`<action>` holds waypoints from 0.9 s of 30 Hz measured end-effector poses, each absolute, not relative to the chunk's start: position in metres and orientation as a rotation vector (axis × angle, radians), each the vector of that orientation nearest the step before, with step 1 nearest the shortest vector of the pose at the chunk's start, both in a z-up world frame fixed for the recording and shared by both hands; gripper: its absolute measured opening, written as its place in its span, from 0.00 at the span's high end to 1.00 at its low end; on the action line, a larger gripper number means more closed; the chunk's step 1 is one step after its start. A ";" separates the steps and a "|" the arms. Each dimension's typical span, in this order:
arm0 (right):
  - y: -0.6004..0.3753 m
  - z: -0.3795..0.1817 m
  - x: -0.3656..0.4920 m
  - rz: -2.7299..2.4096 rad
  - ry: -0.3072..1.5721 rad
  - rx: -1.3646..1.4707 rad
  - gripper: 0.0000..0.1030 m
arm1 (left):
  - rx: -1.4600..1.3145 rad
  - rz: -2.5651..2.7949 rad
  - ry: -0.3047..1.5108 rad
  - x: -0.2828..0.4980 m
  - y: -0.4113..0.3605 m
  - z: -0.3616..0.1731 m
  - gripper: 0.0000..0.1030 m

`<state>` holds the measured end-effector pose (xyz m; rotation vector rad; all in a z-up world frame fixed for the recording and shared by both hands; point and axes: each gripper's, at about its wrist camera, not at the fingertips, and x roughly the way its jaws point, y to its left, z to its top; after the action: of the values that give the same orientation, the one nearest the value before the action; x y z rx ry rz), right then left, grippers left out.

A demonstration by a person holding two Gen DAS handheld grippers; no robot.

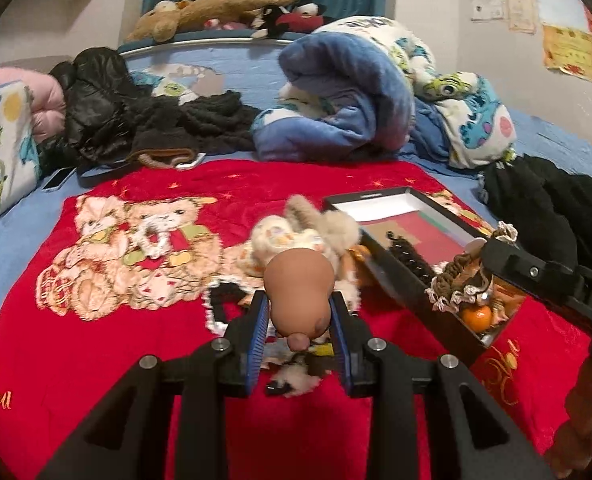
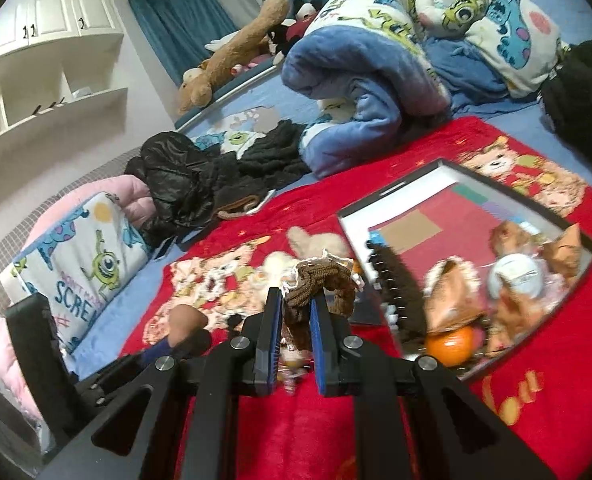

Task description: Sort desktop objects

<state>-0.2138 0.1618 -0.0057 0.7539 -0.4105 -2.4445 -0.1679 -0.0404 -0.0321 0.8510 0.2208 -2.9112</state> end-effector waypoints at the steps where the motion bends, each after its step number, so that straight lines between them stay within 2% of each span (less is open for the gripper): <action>1: 0.168 -0.005 -0.213 -2.453 -0.406 0.749 0.87 | 0.856 -2.922 0.227 -0.168 -0.037 -0.031 0.70; 23: 0.281 0.007 -0.191 -2.635 -0.427 0.699 0.86 | 0.952 -3.141 0.110 -0.171 0.079 -0.031 0.70; 27: 0.297 0.006 -0.188 -2.662 -0.430 0.697 0.86 | 0.970 -3.171 0.137 -0.173 0.091 -0.031 0.70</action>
<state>-0.1876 0.2974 0.0061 0.6972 -0.4299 -2.6615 -0.1730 0.0906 -0.0306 0.9698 0.1365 -3.1714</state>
